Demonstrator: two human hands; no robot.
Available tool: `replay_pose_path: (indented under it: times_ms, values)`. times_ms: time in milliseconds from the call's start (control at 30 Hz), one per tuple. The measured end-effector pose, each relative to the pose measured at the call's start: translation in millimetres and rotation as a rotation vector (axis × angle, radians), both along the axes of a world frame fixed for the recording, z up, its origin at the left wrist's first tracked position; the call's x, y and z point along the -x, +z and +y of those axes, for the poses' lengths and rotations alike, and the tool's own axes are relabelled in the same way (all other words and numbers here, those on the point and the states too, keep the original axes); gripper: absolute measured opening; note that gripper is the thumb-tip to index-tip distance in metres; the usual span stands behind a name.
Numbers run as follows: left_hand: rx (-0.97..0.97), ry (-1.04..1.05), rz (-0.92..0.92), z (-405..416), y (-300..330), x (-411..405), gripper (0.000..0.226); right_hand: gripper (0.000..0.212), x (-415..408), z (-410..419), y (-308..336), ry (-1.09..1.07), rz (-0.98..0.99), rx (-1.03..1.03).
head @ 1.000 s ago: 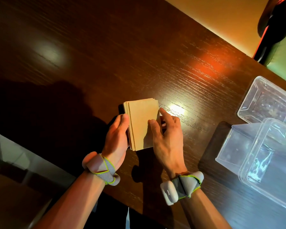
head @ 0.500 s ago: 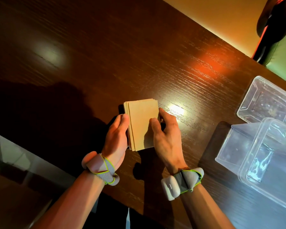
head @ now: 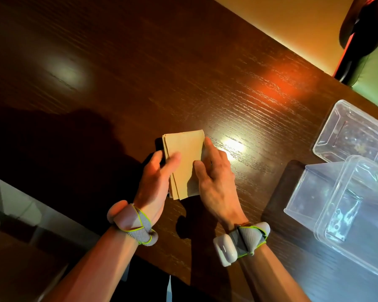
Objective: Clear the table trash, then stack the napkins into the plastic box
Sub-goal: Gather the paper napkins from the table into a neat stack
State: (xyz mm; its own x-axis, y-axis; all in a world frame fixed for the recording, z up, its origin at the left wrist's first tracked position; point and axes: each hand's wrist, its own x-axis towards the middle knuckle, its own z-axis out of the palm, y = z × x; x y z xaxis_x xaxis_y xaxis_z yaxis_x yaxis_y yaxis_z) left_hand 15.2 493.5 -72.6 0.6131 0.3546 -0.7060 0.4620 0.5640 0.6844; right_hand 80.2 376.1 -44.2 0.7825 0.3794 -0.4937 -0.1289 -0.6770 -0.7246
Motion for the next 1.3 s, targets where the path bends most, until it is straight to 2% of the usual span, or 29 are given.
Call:
replay_pose_path:
  times_ms: [67, 267, 400, 533, 600, 700, 833, 967, 1133, 1300]
  values:
    - [-0.078, -0.02, -0.009, -1.5, -1.1, 1.4, 0.03, 0.067, -0.8, -2.0, -0.8, -0.014, 0.03, -0.023]
    - [-0.269, -0.044, -0.124, -1.6, 3.7, 2.7, 0.048, 0.092, -12.6, -11.6, 6.6, -0.115, 0.163, -0.221]
    - [-0.4, -0.111, -0.269, 3.9, 16.2, 2.8, 0.054, 0.072, -20.8, -17.2, 16.7, -0.008, 0.157, -0.372]
    - [-0.504, -0.173, -0.355, 3.3, 26.7, 1.3, 0.048, 0.051, -20.6, -21.8, 23.1, 0.064, 0.041, -0.369]
    - [-0.512, -0.173, -0.372, -0.2, 29.5, 0.6, 0.044, 0.046, -18.4, -24.0, 24.1, 0.074, 0.015, -0.354]
    - [-0.518, -0.16, -0.387, -5.6, 30.3, 1.6, 0.04, 0.052, -13.9, -24.5, 22.1, 0.077, 0.014, -0.325]
    - [-0.526, -0.154, -0.376, -13.0, 28.4, 2.9, 0.056, 0.074, -7.3, -23.0, 17.1, 0.135, -0.012, -0.256]
    - [-0.548, -0.096, -0.376, -16.8, 26.7, 1.4, 0.063, 0.093, -7.4, -18.4, 16.3, 0.145, 0.001, -0.256]
    - [-0.527, -0.078, -0.394, -11.2, 24.8, 0.4, 0.072, 0.093, -12.8, -16.6, 17.6, 0.119, 0.013, -0.292]
    - [-0.531, -0.066, -0.377, -9.1, 23.7, 0.2, 0.061, 0.092, -12.4, -15.9, 17.4, 0.106, 0.019, -0.271]
